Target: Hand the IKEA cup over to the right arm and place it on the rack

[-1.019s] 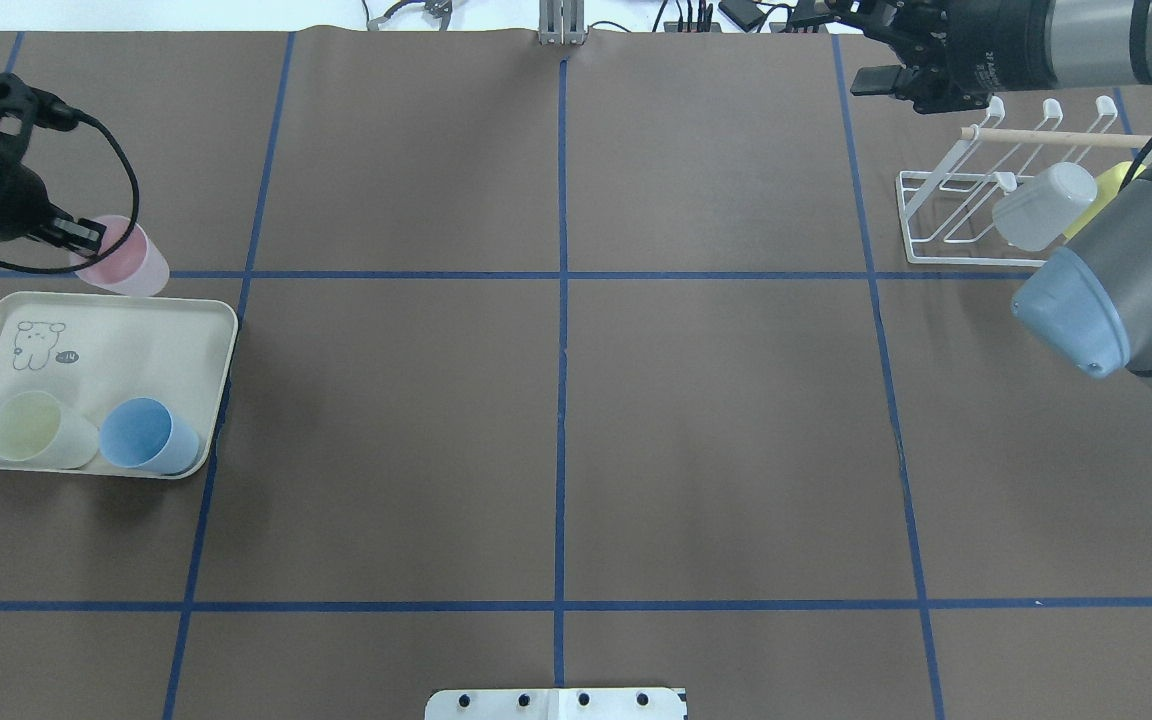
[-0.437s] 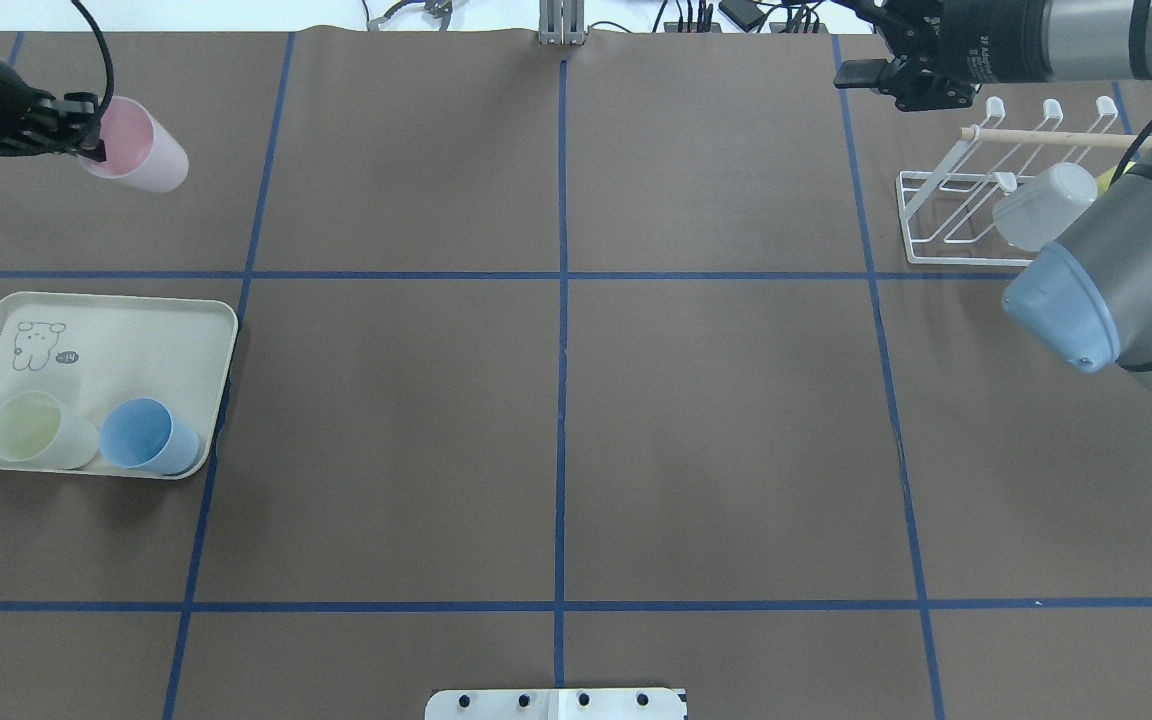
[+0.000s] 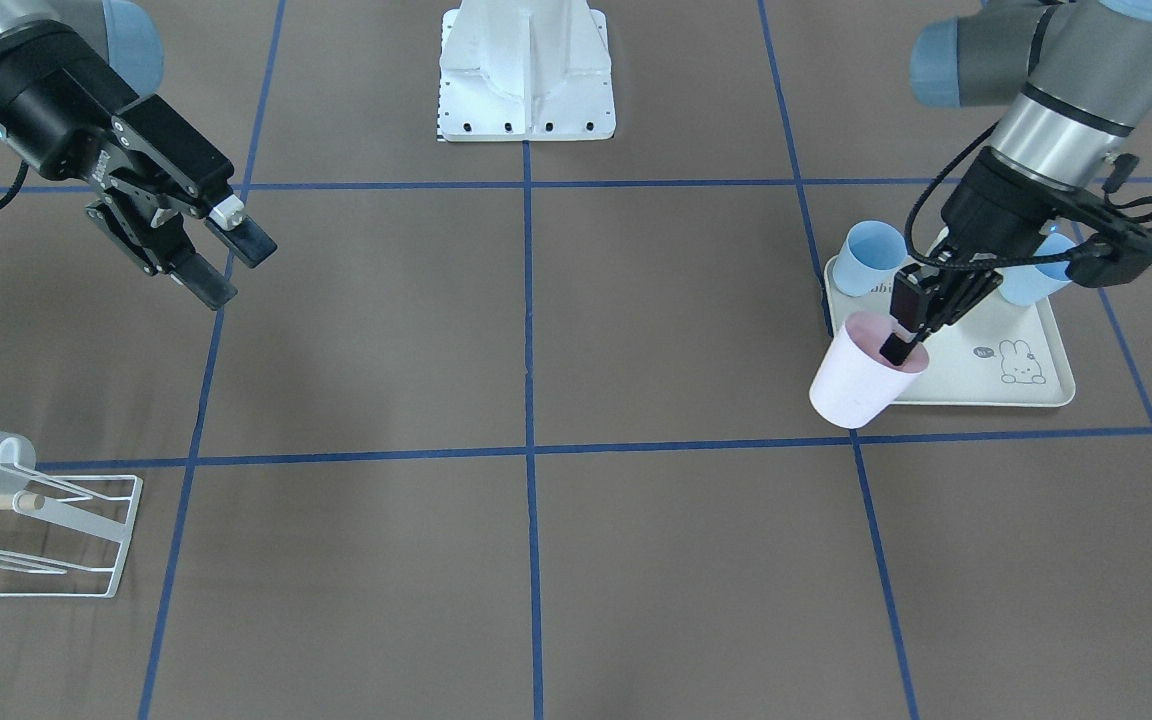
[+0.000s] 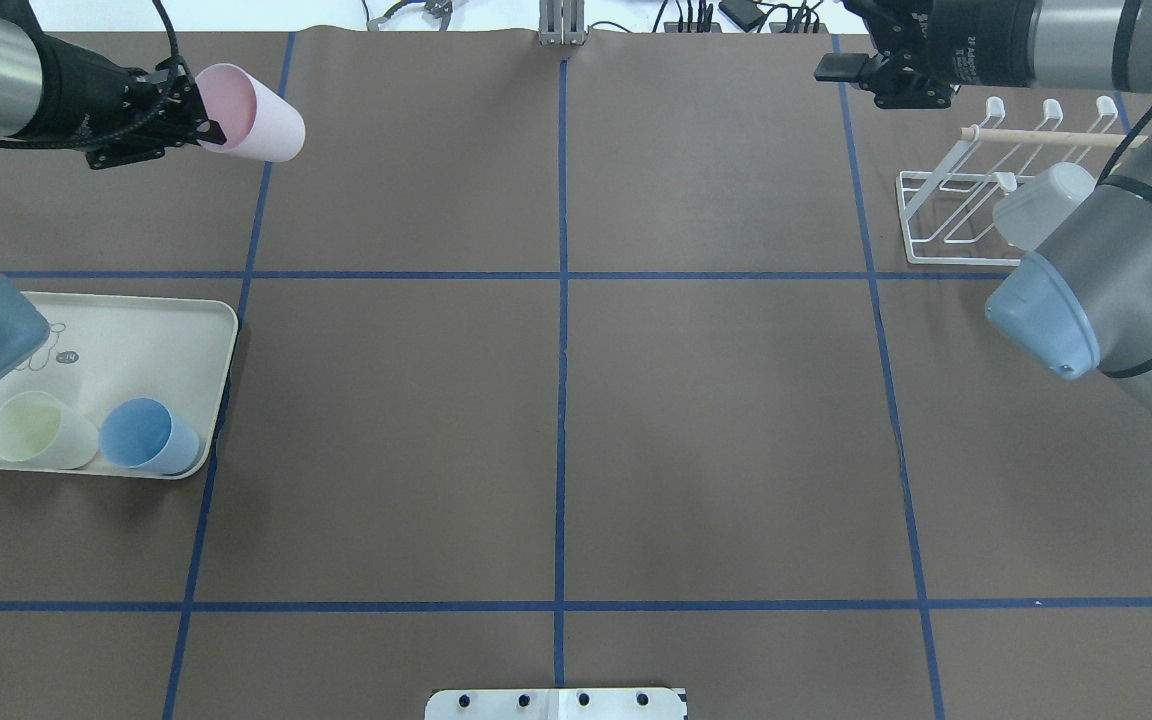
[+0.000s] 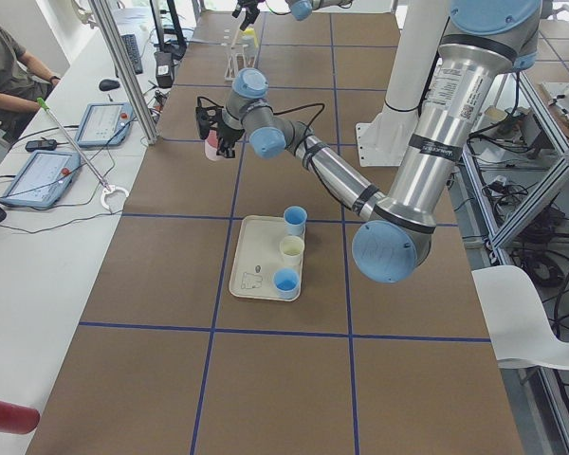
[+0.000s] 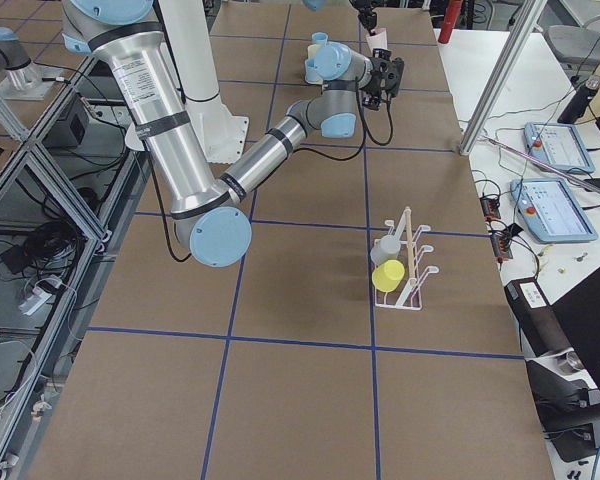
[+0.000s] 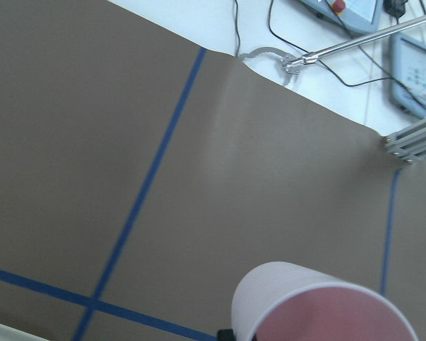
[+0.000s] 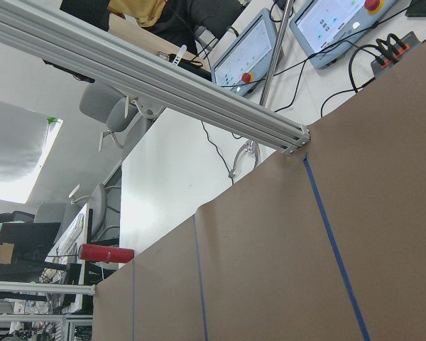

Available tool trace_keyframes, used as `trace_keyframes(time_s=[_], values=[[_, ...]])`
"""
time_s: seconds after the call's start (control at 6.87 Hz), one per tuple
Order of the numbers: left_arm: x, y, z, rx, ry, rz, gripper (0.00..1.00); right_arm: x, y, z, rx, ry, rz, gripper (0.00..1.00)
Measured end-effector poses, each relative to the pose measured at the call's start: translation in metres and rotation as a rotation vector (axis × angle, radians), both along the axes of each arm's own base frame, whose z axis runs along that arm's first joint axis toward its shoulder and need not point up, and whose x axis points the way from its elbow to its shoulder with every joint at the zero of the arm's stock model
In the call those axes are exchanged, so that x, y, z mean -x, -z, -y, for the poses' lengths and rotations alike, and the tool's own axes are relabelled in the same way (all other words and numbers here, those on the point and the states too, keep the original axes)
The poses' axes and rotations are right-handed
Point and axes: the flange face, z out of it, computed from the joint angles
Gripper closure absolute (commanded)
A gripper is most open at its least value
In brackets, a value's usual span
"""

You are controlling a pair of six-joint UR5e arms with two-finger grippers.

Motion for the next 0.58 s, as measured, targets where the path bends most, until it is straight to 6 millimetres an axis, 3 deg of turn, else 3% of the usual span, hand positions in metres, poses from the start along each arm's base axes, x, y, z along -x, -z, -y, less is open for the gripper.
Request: trace_keyframes(time_s=[0.29,0.58], values=[[-0.021,0.009,-0.011,0.046,0.104,-0.267,1.00,0.025,0.008,-0.015,-0.004,-0.052,0.106,0.00],[-0.036,0.001,-0.020,0.087,0.166,-0.586,1.00,0.045,0.022,-0.026,0.011,-0.092,0.196,0.00]])
